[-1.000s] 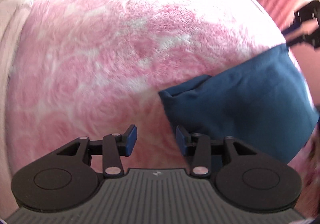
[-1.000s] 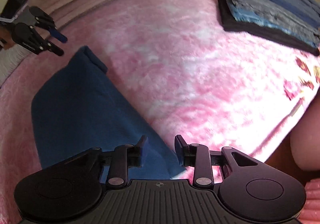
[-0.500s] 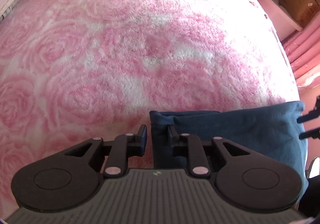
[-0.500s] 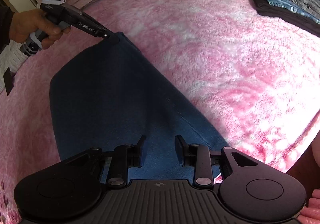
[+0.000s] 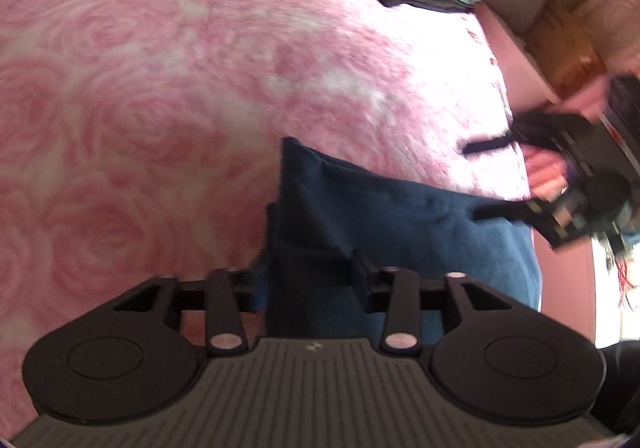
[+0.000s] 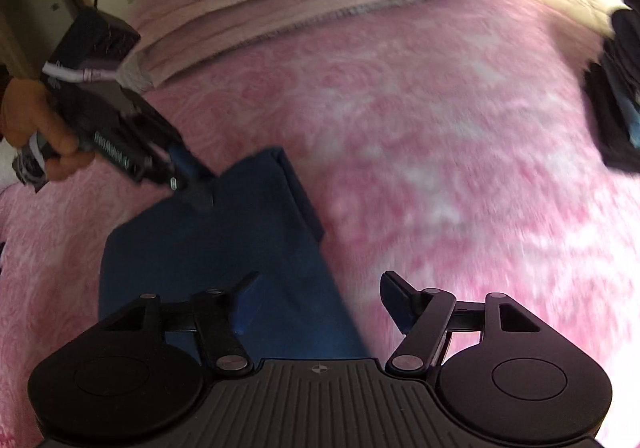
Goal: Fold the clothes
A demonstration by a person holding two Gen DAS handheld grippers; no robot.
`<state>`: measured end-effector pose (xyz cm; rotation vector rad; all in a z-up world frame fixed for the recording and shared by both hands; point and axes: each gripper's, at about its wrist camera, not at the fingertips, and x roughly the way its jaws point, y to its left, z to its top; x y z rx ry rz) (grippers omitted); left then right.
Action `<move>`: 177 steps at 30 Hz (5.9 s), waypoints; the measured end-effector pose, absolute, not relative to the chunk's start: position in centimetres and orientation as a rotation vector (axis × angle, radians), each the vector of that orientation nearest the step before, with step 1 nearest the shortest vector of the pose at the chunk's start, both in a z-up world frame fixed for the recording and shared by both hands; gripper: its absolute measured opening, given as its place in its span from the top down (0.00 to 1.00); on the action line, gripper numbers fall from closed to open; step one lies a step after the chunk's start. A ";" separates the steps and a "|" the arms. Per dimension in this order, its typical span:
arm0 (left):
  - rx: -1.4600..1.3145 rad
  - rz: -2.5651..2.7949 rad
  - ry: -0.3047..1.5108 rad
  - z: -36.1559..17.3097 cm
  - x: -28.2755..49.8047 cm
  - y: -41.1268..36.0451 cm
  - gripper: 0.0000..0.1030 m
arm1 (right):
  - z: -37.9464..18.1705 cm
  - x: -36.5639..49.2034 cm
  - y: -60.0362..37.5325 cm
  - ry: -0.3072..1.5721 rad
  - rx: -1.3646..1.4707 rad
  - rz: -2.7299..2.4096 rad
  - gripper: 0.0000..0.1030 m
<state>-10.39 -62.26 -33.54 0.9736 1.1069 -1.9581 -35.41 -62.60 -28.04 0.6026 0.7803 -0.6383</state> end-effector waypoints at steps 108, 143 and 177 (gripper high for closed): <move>1.109 -1.936 0.767 -34.3 -10.8 -52.7 0.70 | -30.8 -34.2 -45.3 0.791 0.718 -0.758 0.47; 1.581 -2.043 -0.418 -35.3 -15.2 -38.0 0.41 | -33.2 -26.4 -35.3 1.105 0.176 -0.796 0.46; 1.570 -2.073 -0.364 -36.4 -15.6 -39.1 0.36 | -33.9 -26.8 -36.5 1.209 0.142 -0.835 0.42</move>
